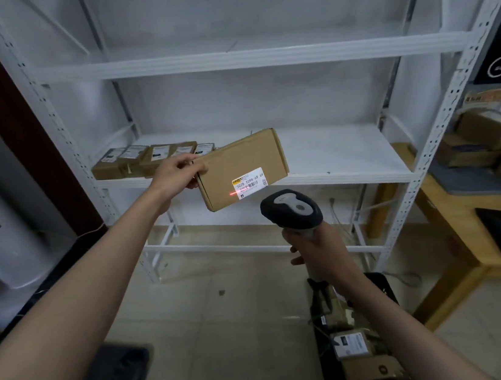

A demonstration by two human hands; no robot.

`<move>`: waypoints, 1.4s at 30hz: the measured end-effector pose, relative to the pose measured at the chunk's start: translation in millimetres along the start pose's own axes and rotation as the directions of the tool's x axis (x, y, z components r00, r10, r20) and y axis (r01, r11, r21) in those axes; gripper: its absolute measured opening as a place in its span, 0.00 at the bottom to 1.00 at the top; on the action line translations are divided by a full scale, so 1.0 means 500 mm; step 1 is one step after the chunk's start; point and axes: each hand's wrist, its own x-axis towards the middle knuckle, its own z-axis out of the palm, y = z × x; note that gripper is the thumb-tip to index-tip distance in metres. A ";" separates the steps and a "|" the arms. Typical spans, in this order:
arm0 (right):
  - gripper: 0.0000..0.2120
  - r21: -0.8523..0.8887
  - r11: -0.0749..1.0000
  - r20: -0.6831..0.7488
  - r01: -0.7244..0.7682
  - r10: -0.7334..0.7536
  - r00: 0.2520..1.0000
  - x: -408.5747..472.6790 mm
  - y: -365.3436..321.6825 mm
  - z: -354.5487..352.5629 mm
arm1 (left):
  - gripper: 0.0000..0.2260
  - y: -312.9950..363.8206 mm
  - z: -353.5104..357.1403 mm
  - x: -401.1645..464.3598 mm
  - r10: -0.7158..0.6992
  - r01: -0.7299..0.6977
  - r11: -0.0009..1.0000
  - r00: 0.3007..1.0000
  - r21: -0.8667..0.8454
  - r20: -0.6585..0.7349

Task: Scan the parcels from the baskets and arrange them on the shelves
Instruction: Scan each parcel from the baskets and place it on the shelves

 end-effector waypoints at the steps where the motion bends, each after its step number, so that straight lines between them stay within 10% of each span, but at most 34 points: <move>1: 0.05 -0.005 1.000 -0.005 -0.019 0.019 1.000 0.006 0.001 -0.005 | 0.15 0.002 0.000 0.006 0.003 -0.003 1.000 1.000 -0.004 -0.004; 14: 0.10 0.174 0.984 -0.076 -0.046 0.060 0.995 0.149 -0.009 -0.091 | 0.06 0.033 0.047 0.097 0.030 -0.028 0.999 0.999 -0.046 0.044; 26: 0.19 0.395 0.903 -0.068 -0.171 0.214 0.974 0.353 0.069 -0.089 | 0.10 -0.099 0.230 0.174 -0.335 0.410 0.809 0.910 -0.421 0.243; 42: 0.14 0.402 0.867 -0.234 -0.296 0.410 0.882 0.771 0.222 -0.008 | 0.08 -0.214 0.397 0.593 -0.398 0.615 0.623 0.781 -0.483 0.482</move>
